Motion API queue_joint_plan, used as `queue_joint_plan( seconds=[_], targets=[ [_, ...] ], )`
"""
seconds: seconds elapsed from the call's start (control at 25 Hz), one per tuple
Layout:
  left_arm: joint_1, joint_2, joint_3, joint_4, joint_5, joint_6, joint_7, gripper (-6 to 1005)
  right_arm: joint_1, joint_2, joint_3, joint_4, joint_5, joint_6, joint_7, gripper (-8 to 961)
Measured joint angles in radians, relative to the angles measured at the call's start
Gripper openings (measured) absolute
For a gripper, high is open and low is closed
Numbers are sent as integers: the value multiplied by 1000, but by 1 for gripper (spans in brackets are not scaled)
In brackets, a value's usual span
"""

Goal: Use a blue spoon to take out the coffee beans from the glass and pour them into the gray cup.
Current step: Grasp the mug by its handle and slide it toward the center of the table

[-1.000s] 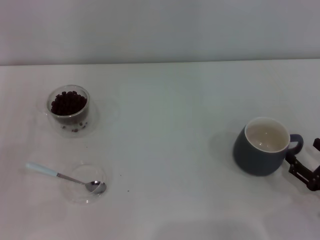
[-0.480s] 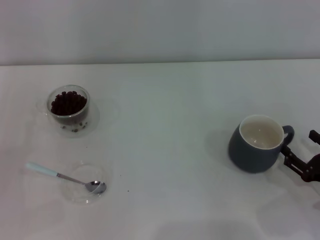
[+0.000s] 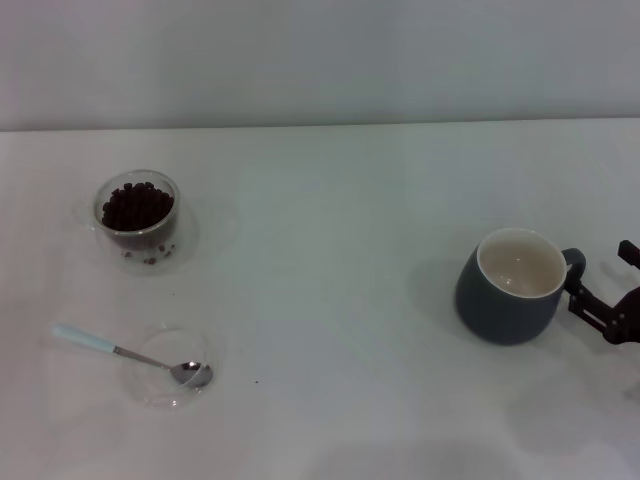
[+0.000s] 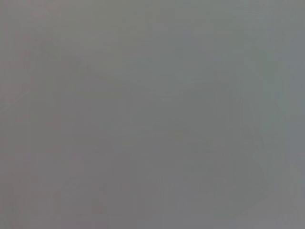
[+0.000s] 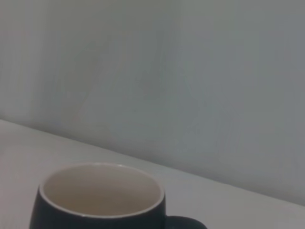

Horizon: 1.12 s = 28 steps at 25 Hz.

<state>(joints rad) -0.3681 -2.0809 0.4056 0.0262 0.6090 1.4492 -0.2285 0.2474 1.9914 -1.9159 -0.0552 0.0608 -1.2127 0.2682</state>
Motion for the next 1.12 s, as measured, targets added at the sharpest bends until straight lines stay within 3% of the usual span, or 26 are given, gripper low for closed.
queue_joint_plan(
  seconds=[0.56,1.12],
  targets=[
    [-24,-1,-2,-18,0,6,-3,872,59,-11,-25,0,-13,18,7,750],
    [-38,-1,-2,-19,0,6,-3,872,98,3,-24,0,-13,109,-1,640]
  ],
)
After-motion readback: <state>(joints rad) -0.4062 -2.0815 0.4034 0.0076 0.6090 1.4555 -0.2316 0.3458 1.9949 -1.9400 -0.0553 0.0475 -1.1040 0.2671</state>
